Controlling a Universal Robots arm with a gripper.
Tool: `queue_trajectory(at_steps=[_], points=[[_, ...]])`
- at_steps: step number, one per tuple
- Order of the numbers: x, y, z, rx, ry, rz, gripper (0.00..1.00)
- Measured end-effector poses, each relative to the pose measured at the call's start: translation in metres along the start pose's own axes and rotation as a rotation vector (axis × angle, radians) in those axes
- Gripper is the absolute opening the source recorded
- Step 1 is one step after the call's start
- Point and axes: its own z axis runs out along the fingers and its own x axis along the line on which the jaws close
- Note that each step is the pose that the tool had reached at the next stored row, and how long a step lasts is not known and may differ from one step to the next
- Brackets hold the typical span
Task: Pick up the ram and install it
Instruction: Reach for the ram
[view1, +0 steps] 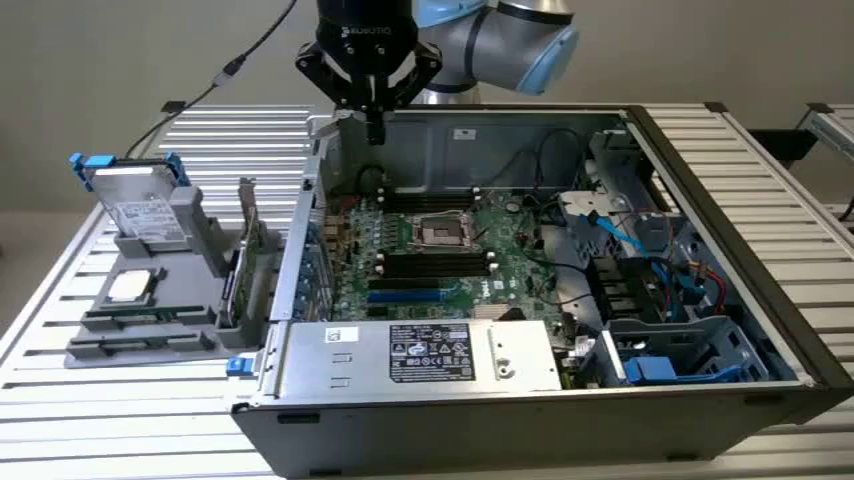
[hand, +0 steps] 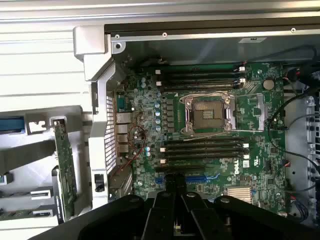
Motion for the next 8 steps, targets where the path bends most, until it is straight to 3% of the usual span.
queue_trajectory(at_steps=[8], points=[[0.0003,0.0,0.0001,-0.0001,-0.0002,0.0,0.1]])
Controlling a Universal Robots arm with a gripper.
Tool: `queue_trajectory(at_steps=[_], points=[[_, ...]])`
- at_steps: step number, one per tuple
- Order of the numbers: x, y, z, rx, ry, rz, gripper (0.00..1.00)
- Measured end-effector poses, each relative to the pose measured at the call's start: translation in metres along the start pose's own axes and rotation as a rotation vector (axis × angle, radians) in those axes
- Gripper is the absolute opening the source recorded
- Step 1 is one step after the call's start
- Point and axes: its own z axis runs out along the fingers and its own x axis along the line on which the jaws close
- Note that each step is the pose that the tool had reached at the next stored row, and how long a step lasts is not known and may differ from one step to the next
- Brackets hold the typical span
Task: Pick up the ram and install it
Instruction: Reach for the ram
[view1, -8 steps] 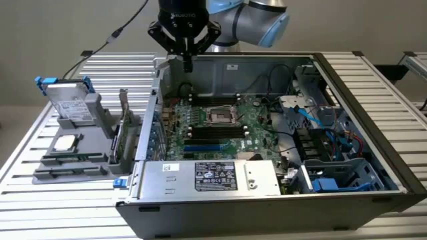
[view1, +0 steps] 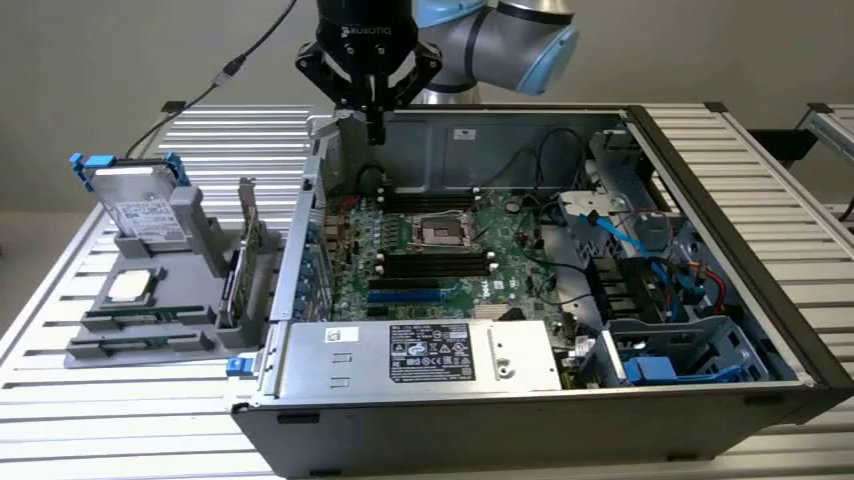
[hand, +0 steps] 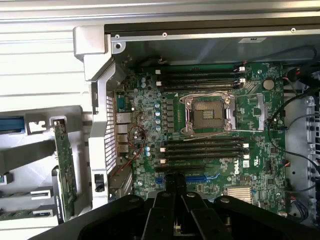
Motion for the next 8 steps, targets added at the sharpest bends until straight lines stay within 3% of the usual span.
queue_trajectory(at_steps=[8], points=[[0.035,0.0016,-0.0006,0.0002,0.0003,0.0,0.1]])
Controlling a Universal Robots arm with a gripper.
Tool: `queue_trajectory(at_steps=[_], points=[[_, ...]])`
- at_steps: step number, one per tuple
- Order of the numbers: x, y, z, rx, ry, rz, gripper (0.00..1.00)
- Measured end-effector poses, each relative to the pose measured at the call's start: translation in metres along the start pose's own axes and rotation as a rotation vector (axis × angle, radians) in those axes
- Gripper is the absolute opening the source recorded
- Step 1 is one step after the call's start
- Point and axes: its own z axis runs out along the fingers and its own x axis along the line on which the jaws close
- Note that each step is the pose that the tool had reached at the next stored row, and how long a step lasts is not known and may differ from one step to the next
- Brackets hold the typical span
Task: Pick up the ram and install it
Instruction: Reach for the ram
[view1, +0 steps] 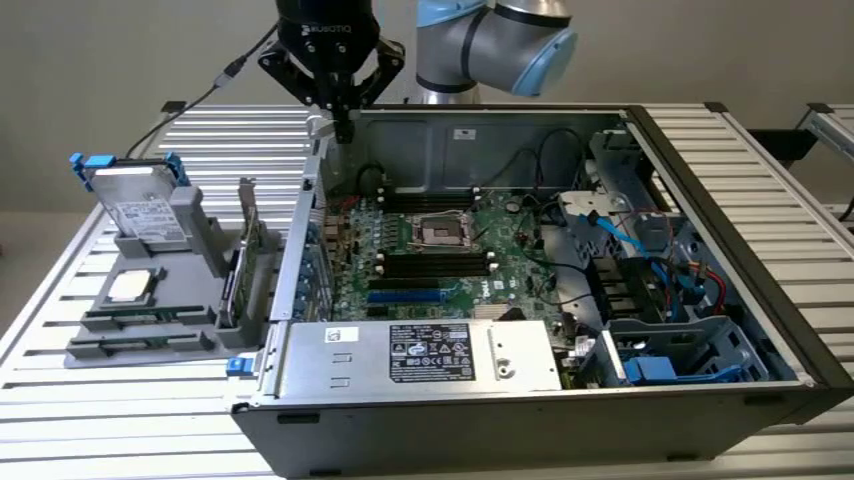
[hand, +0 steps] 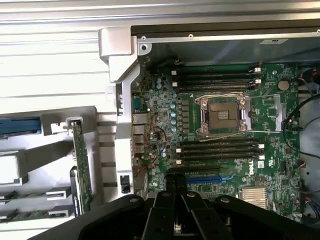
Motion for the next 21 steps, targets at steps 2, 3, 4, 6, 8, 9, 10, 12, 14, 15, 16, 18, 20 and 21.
queue_trajectory(at_steps=[2,3,4,6,8,9,10,12,14,15,16,18,20,21], points=[[0.009,0.0003,-0.0002,0.0,0.0,0.0,0.1],[0.014,0.0004,-0.0002,-0.0001,-0.0001,0.0,0.1],[0.018,0.0005,-0.0003,0.0,0.0,0.0,0.1],[0.027,0.0008,-0.0005,0.0,0.0,0.0,0.1],[0.036,0.001,-0.0006,0.0,0.0,0.0,0.1],[0.041,0.0011,-0.0007,0.0,0.0,0.0,0.1],[0.046,0.0013,-0.0007,0.0,0.0,0.0,0.1],[0.054,0.0016,-0.0007,0.0,-0.0001,0.0,0.1],[0.064,0.0019,-0.0008,0.0,-0.0001,0.0,0.1],[0.068,0.002,-0.0008,0.0,-0.0001,0.0,0.1],[0.073,0.002,-0.0009,0.0,-0.0001,0.0,0.1],[0.082,0.0019,-0.0011,0.0,-0.0001,0.0,0.1],[0.091,0.0014,-0.0013,-0.0001,-0.0002,0.0,0.1],[0.096,0.0011,-0.0014,-0.0001,-0.0002,0.0,0.1]])
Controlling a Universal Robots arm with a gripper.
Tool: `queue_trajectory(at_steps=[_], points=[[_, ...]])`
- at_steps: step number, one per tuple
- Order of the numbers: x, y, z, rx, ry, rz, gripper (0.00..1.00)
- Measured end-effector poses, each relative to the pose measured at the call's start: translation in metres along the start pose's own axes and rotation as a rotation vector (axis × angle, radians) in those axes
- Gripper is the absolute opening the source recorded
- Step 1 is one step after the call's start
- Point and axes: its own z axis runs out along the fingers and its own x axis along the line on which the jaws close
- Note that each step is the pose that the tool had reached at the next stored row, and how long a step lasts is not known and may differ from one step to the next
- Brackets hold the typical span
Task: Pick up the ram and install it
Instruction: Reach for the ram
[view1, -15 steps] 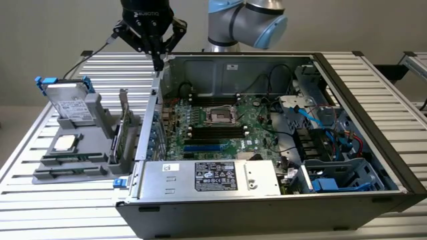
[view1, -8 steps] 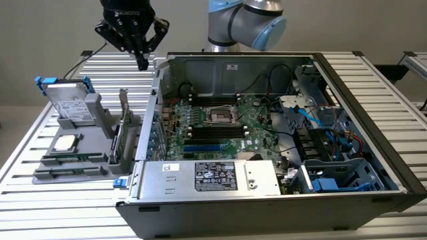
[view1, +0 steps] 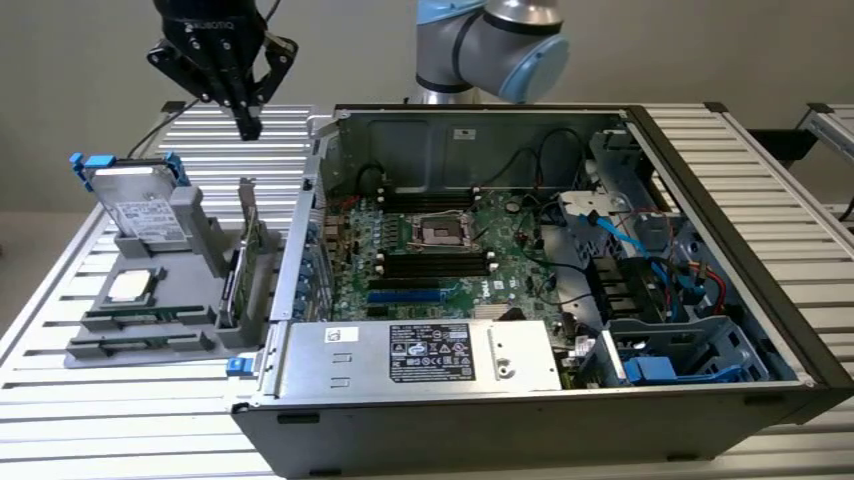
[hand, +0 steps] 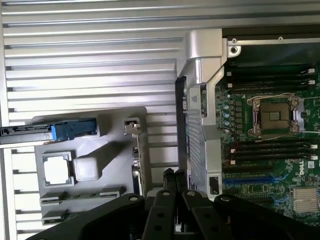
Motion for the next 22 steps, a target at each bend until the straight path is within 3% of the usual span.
queue_trajectory(at_steps=[15,18,22], points=[[0.068,-0.0048,-0.001,0.0,0.0004,-0.001,0.1],[0.07,-0.0051,-0.0011,0.0014,0.0017,-0.001,0.1],[0.075,-0.0083,0.0001,0.0101,0.0088,0.0,0.1]])
